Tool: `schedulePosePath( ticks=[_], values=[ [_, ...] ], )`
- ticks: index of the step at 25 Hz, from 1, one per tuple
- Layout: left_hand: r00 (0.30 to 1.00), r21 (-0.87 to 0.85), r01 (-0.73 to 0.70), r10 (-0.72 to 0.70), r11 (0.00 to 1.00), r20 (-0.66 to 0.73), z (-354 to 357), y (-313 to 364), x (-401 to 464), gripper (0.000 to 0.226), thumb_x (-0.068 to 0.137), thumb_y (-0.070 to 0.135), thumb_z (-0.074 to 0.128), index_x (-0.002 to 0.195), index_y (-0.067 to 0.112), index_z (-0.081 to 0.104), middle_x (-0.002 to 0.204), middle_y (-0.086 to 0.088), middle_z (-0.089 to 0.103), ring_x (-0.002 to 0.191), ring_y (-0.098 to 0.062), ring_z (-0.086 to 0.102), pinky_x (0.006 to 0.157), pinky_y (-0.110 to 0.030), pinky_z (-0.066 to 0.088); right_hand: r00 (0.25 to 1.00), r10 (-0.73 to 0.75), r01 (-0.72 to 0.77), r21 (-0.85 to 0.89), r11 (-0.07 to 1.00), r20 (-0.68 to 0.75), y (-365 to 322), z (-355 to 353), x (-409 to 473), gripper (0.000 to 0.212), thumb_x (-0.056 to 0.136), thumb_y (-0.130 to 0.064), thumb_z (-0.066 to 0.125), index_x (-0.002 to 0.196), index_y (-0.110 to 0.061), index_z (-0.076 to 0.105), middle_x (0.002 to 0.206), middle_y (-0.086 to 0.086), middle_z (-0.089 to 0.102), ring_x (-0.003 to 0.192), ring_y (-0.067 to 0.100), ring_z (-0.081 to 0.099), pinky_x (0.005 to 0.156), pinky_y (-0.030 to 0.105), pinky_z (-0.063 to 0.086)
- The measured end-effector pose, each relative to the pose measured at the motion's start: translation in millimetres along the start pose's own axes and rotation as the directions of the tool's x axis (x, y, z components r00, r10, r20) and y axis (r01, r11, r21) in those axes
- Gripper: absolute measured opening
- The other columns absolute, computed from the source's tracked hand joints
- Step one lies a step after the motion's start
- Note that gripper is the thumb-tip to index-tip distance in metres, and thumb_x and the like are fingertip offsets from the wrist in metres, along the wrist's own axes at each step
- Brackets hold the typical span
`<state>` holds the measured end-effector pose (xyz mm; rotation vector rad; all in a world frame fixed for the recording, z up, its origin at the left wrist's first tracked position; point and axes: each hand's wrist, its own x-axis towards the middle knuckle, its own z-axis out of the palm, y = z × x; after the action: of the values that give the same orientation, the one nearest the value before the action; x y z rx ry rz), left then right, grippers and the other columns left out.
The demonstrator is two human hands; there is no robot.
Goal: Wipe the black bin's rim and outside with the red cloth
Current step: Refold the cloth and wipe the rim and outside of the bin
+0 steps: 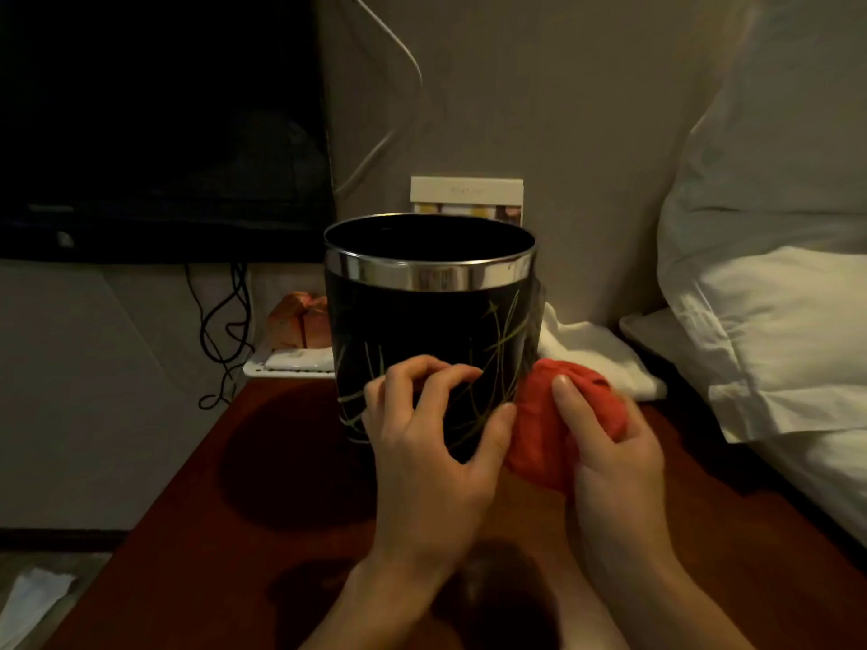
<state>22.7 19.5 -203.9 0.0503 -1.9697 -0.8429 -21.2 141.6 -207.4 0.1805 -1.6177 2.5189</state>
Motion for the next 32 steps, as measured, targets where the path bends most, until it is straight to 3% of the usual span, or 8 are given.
schedulePosePath(
  ticks=[4, 7, 11, 14, 18, 23, 27, 32],
  values=[
    [0.968, 0.164, -0.185, 0.209, 0.969, -0.142, 10, -5, 40, 0.025, 0.086, 0.031, 0.064, 0.106, 0.015, 0.065, 0.12, -0.006, 0.05, 0.12, -0.022, 0.039, 0.097, -0.044, 0.038, 0.972, -0.212, 0.223, -0.126, 0.966, 0.099, -26, 10, 23, 0.034, 0.067, -0.036, 0.085, 0.098, -0.026, 0.076, 0.092, -0.003, 0.078, 0.085, 0.013, 0.076, 0.067, 0.022, 0.06],
    [0.927, 0.244, -0.277, 0.326, 0.929, -0.186, 16, -8, 66, 0.027, 0.086, 0.023, 0.067, 0.11, 0.011, 0.062, 0.123, -0.012, 0.051, 0.124, -0.025, 0.039, 0.101, -0.046, 0.035, 0.93, -0.323, 0.348, -0.137, 0.927, 0.177, -38, 21, 38, 0.021, 0.075, -0.027, 0.083, 0.094, -0.024, 0.075, 0.087, -0.006, 0.077, 0.081, 0.009, 0.075, 0.066, 0.018, 0.058],
    [0.923, 0.26, -0.335, 0.371, 0.905, -0.103, 17, -10, 89, 0.037, 0.088, 0.028, 0.063, 0.121, 0.011, 0.058, 0.12, -0.006, 0.059, 0.122, -0.018, 0.048, 0.113, -0.046, 0.023, 0.838, -0.482, 0.539, -0.248, 0.805, 0.256, -44, 26, 63, 0.02, 0.081, -0.032, 0.083, 0.097, -0.033, 0.072, 0.094, -0.005, 0.073, 0.091, 0.012, 0.072, 0.075, 0.026, 0.059],
    [0.921, 0.261, -0.353, 0.383, 0.898, -0.074, 14, -13, 100, 0.027, 0.086, 0.026, 0.066, 0.111, 0.016, 0.065, 0.103, 0.004, 0.064, 0.107, -0.011, 0.054, 0.113, -0.04, 0.022, 0.751, -0.582, 0.659, -0.292, 0.693, 0.312, -45, 22, 79, 0.022, 0.084, -0.031, 0.082, 0.098, -0.037, 0.068, 0.096, -0.01, 0.07, 0.093, 0.011, 0.069, 0.076, 0.023, 0.056],
    [0.928, 0.206, -0.353, 0.369, 0.913, -0.044, 7, -17, 109, 0.02, 0.086, 0.029, 0.064, 0.104, 0.02, 0.066, 0.095, 0.012, 0.06, 0.097, -0.002, 0.049, 0.103, -0.027, 0.023, 0.667, -0.608, 0.744, -0.338, 0.576, 0.43, -42, 16, 89, 0.019, 0.086, -0.032, 0.083, 0.099, -0.029, 0.069, 0.091, -0.014, 0.071, 0.086, 0.007, 0.07, 0.07, 0.013, 0.052],
    [0.918, 0.224, -0.388, 0.397, 0.894, 0.006, -1, -24, 120, 0.02, 0.084, 0.04, 0.065, 0.098, 0.025, 0.068, 0.09, 0.013, 0.063, 0.092, -0.003, 0.051, 0.09, -0.024, 0.024, 0.567, -0.663, 0.823, -0.373, 0.428, 0.489, -34, 15, 97, 0.021, 0.085, -0.029, 0.082, 0.099, -0.018, 0.071, 0.096, -0.005, 0.071, 0.087, 0.009, 0.068, 0.074, 0.02, 0.052],
    [0.916, 0.215, -0.396, 0.401, 0.892, 0.024, -5, -23, 122, 0.019, 0.084, 0.042, 0.065, 0.094, 0.026, 0.068, 0.085, 0.013, 0.065, 0.087, -0.007, 0.054, 0.088, -0.029, 0.027, 0.61, -0.616, 0.792, -0.347, 0.503, 0.499, -18, 23, 92, 0.022, 0.085, -0.031, 0.083, 0.099, -0.017, 0.073, 0.097, -0.003, 0.073, 0.092, 0.017, 0.071, 0.076, 0.037, 0.056],
    [0.933, 0.131, -0.36, 0.358, 0.924, 0.035, -12, -27, 125, 0.014, 0.082, 0.046, 0.063, 0.092, 0.037, 0.061, 0.086, 0.019, 0.063, 0.089, -0.002, 0.053, 0.091, -0.033, 0.029, 0.603, -0.651, 0.798, -0.339, 0.498, 0.461, -13, 23, 89, 0.02, 0.087, -0.027, 0.081, 0.101, -0.017, 0.072, 0.099, -0.004, 0.072, 0.094, 0.011, 0.069, 0.081, 0.021, 0.052]
  ],
)
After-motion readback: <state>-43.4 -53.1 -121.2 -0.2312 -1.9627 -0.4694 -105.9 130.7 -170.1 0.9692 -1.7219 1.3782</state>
